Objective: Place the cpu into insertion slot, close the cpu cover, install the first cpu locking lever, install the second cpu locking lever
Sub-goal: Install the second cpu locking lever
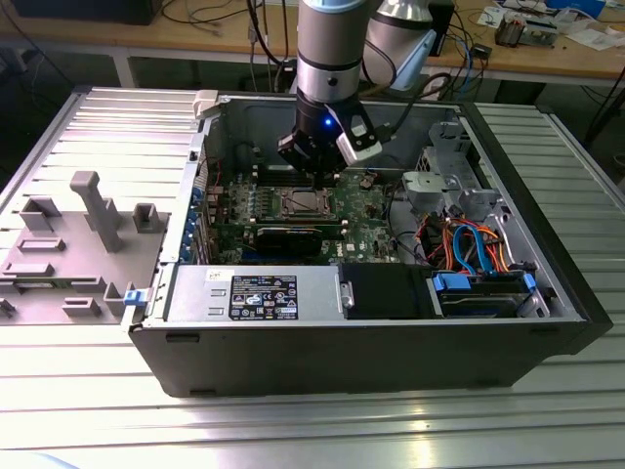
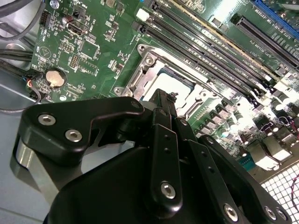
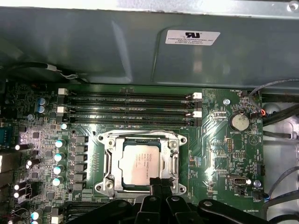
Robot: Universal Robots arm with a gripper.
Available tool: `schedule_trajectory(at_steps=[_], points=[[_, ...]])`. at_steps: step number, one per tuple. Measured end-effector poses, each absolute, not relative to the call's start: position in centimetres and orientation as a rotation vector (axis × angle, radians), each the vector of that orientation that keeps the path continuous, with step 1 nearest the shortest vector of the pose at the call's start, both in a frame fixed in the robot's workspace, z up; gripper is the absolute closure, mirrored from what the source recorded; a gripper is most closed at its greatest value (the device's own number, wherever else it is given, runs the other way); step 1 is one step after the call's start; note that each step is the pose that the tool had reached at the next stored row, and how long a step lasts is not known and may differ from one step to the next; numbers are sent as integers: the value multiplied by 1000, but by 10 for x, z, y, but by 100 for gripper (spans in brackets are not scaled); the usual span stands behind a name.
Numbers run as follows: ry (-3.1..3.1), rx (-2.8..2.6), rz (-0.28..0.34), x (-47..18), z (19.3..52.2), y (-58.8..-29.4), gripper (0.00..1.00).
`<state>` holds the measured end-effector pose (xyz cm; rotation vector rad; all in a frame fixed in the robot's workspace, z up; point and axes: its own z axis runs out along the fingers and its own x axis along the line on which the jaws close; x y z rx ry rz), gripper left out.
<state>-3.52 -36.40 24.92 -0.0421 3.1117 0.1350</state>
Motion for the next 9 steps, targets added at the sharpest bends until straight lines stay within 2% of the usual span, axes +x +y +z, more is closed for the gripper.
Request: schedule_trajectory(at_steps=[9], points=[[3112, -42, 135, -35, 249, -364, 89]])
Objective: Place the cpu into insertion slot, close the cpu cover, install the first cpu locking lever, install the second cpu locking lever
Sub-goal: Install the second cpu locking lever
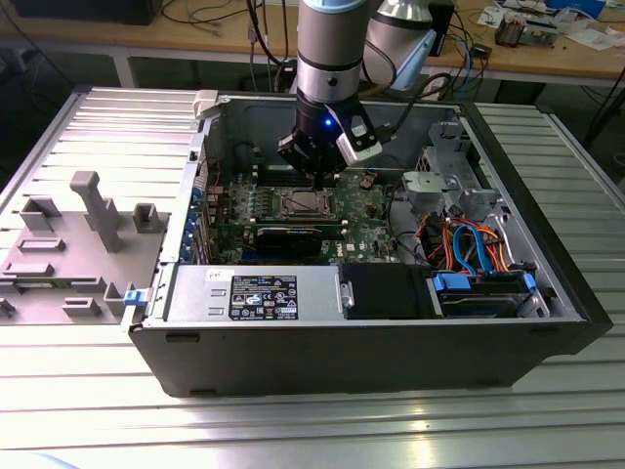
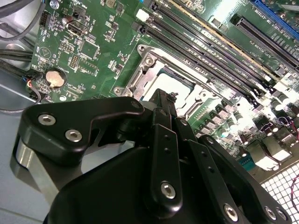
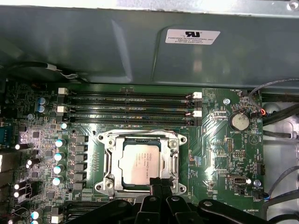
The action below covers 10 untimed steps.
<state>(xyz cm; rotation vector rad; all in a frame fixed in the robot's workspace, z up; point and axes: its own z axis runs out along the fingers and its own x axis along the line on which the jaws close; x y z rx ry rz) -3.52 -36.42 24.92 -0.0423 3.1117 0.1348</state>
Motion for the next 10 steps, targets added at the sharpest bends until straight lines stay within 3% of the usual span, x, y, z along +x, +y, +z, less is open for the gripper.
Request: schedule_trajectory(at_steps=[10], points=[[3111, -42, 136, -35, 253, -364, 89]])
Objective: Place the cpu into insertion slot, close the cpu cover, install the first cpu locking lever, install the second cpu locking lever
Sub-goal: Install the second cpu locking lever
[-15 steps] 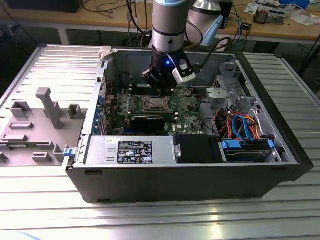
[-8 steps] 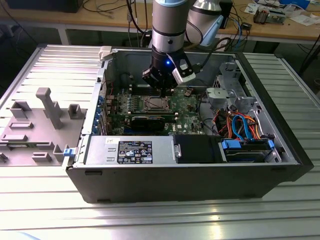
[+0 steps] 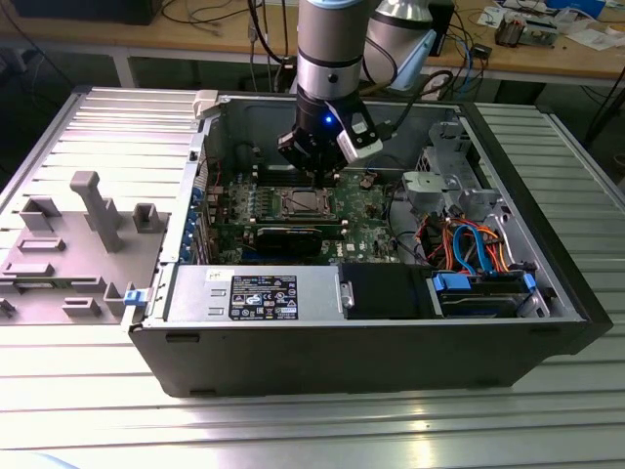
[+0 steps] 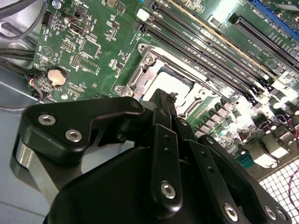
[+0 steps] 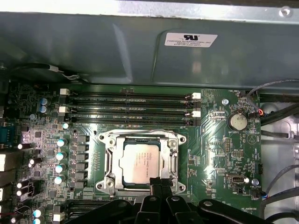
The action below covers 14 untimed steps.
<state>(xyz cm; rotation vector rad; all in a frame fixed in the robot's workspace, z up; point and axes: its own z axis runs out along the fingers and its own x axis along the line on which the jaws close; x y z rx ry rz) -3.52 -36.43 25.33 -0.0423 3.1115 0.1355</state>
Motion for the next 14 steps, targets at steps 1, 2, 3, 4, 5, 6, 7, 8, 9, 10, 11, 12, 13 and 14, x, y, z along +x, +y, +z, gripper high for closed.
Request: schedule_trajectory(at_steps=[1, 2, 3, 4, 5, 6, 7, 8, 9, 10, 11, 12, 13, 14], points=[[3112, -42, 135, -35, 253, -364, 89], [3112, -42, 135, -35, 253, -364, 89], [3112, -42, 135, -35, 253, -365, 89], [3112, -43, 136, -35, 253, -365, 89], [3111, -42, 139, -35, 253, -367, 89], [3111, -42, 140, -35, 253, -368, 89], [3111, -42, 140, -35, 253, -370, 89], [3111, -42, 141, -35, 253, -371, 89], [3111, -42, 142, -35, 253, -373, 89], [3111, -42, 142, -35, 253, -375, 89], [3111, -42, 142, -35, 253, -376, 89], [3111, -42, 142, -35, 253, -378, 89], [3111, -42, 142, -35, 253, -379, 89], [3111, -42, 142, -35, 252, -380, 89]])
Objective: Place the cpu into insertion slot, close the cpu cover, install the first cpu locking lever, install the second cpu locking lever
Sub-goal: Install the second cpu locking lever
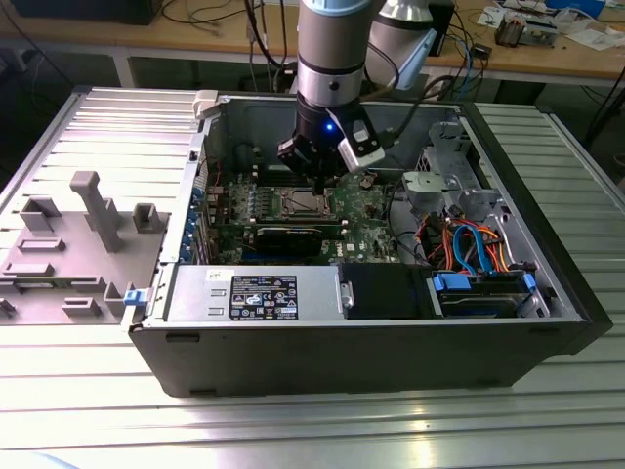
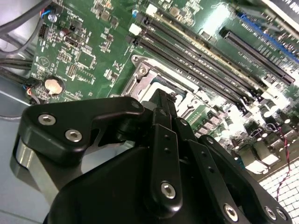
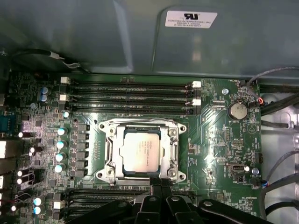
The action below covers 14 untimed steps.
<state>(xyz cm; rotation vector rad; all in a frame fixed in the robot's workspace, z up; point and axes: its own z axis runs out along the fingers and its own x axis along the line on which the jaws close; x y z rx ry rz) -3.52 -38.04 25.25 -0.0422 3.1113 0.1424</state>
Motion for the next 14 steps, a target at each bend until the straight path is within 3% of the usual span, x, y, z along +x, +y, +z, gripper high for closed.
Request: schedule_trajectory(at_steps=[14], points=[[3111, -42, 142, -35, 252, -383, 89]])
